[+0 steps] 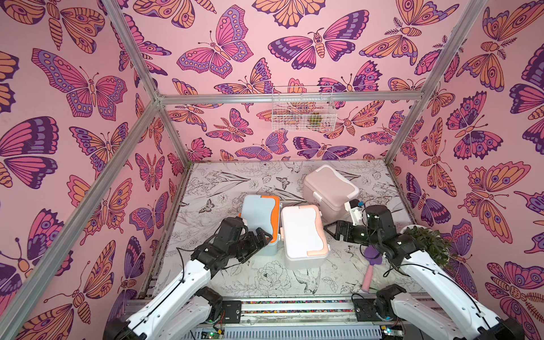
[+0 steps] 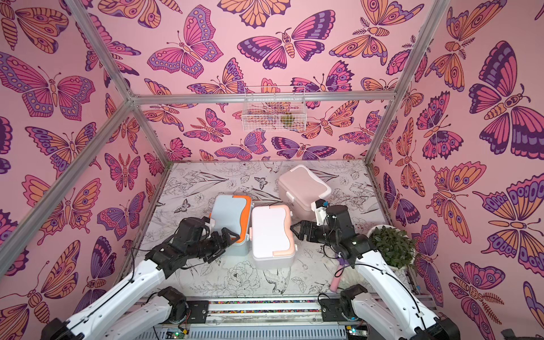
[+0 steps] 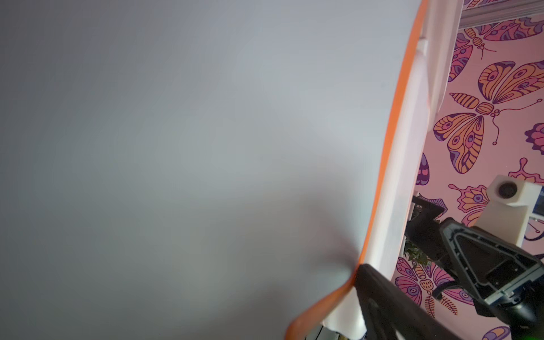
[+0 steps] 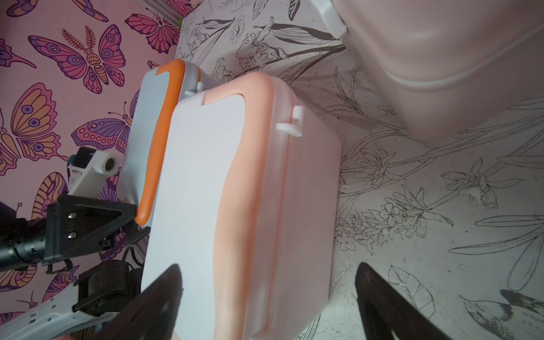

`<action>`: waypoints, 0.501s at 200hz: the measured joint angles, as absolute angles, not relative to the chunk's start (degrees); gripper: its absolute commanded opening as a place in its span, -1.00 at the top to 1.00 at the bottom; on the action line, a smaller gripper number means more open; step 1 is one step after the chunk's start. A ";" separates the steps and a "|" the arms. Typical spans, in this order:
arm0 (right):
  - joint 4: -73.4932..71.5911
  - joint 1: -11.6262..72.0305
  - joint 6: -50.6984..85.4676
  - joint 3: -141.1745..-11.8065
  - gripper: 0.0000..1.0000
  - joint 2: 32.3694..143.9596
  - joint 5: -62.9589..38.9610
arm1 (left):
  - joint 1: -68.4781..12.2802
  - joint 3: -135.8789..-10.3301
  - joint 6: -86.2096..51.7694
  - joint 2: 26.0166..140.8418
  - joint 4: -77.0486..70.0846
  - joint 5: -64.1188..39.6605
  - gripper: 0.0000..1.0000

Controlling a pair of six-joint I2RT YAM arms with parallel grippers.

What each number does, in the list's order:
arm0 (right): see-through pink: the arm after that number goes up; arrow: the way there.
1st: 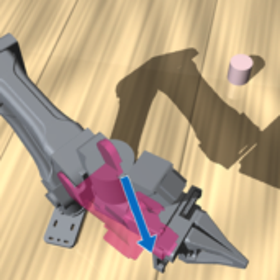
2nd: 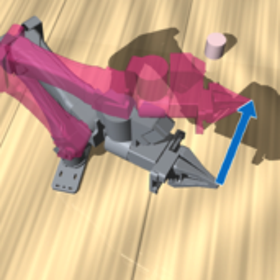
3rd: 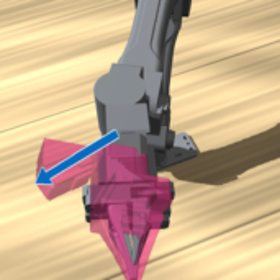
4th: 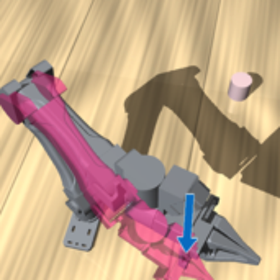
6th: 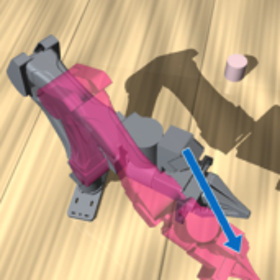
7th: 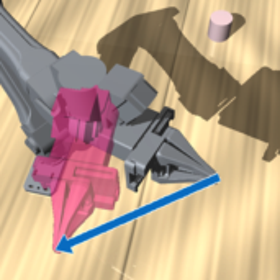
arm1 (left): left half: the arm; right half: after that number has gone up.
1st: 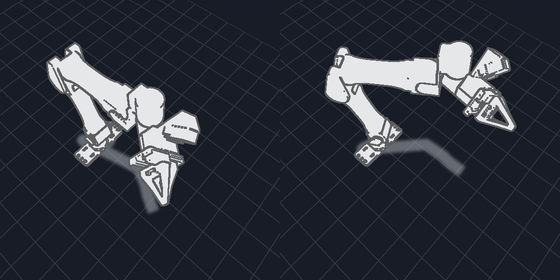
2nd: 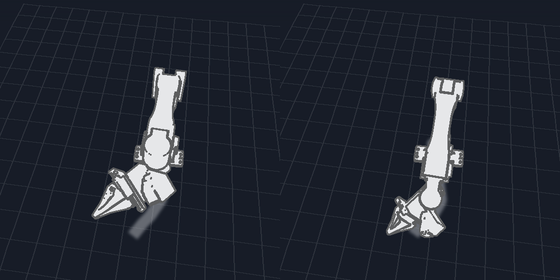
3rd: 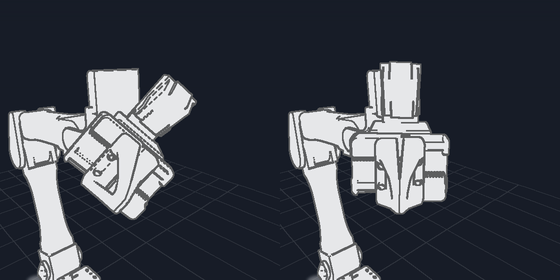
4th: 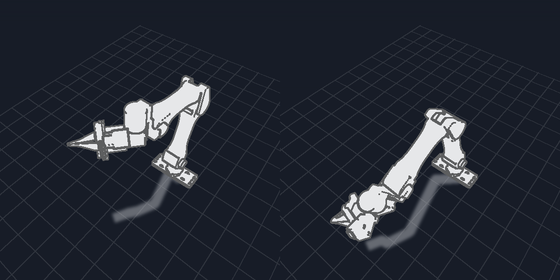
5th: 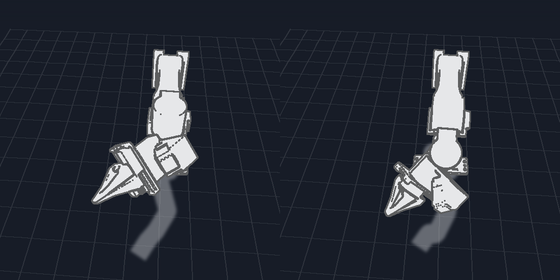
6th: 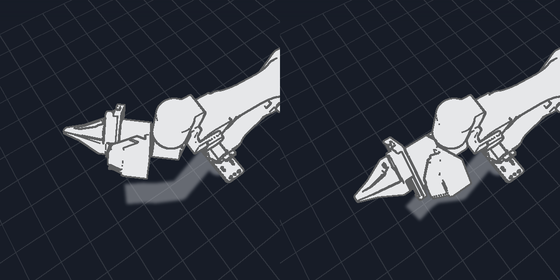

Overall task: Open first aid kits and take out gauze
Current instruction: Move the first aid kit to the center of the board.

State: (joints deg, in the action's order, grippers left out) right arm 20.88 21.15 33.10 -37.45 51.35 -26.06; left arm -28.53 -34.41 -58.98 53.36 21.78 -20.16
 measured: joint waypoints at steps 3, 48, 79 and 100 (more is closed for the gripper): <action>20.88 21.15 33.01 -37.45 -0.81 51.42 -26.13 | -28.51 -34.87 -58.92 54.68 20.93 -20.16 -1.00; 20.93 21.15 31.66 -37.47 -0.83 53.98 -26.20 | -25.43 -43.22 -57.06 71.46 11.73 -21.37 -1.00; 21.04 21.15 31.07 -37.54 -0.85 55.16 -26.17 | -22.94 -50.96 -56.23 83.44 6.15 -23.64 -1.00; 21.04 21.15 31.03 -37.56 -0.85 55.53 -26.17 | -21.78 -56.53 -55.90 90.37 3.75 -25.04 -1.00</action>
State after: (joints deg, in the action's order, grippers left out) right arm 21.04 21.15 31.03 -37.56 55.53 -26.17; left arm -21.78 -56.53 -55.90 90.37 3.75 -25.04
